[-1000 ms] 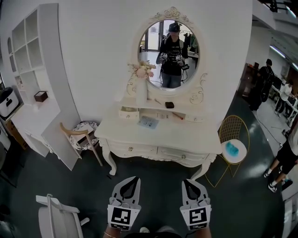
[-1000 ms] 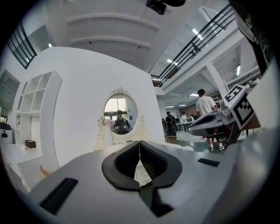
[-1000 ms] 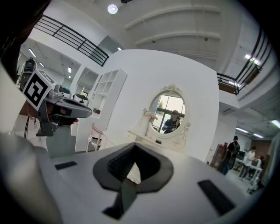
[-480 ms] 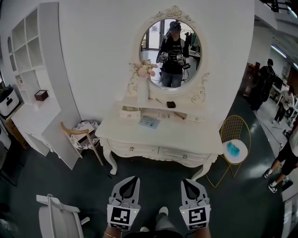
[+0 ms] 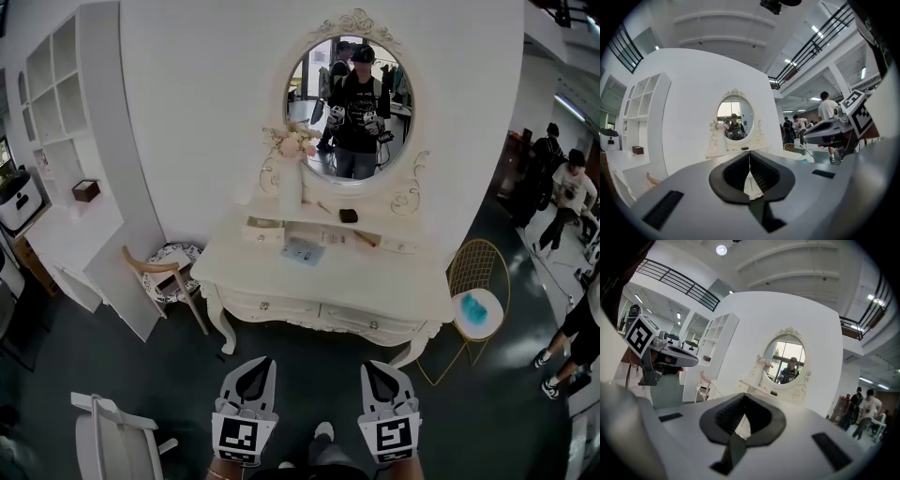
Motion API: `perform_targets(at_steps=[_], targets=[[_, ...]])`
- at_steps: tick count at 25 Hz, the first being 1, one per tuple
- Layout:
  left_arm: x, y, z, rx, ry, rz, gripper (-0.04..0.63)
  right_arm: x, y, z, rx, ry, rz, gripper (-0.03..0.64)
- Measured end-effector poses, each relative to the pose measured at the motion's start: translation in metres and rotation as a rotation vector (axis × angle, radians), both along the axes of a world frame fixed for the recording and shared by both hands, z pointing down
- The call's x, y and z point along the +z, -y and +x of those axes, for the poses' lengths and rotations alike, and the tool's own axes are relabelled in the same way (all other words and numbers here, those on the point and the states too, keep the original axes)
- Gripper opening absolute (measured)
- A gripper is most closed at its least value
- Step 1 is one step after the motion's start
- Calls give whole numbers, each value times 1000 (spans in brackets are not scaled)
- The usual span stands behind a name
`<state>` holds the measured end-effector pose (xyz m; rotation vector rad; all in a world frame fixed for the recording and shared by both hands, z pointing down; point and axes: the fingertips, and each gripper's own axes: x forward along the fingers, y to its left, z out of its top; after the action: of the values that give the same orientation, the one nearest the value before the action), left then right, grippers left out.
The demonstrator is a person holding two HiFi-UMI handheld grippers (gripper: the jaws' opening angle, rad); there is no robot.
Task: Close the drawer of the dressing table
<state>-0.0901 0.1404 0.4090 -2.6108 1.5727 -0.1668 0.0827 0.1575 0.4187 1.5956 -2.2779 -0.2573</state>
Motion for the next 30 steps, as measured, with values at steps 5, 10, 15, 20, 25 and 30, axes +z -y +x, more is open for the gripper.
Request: perform_targets(at_steps=[5,10,15,20,25,30], targets=[[5,16,6,-24,-19,-11,17,6,20,8,-15,-8,-13,11],[11,39,12,-41,-2,-25,17,11,46,15,-32,-8,-28,11],[12,65,20,-53,8,-35,17,13,76,21,-51,1,-35,11],[10,89,28,-68,15,-34,17,11,105,25,-78,4,-33,11],[10,108,36,-88,22,-36,17,9,130,30,-110,0,-30,11],[10,126,46,-108,26,-39,17,8,155,37,-142,0,-28,11]])
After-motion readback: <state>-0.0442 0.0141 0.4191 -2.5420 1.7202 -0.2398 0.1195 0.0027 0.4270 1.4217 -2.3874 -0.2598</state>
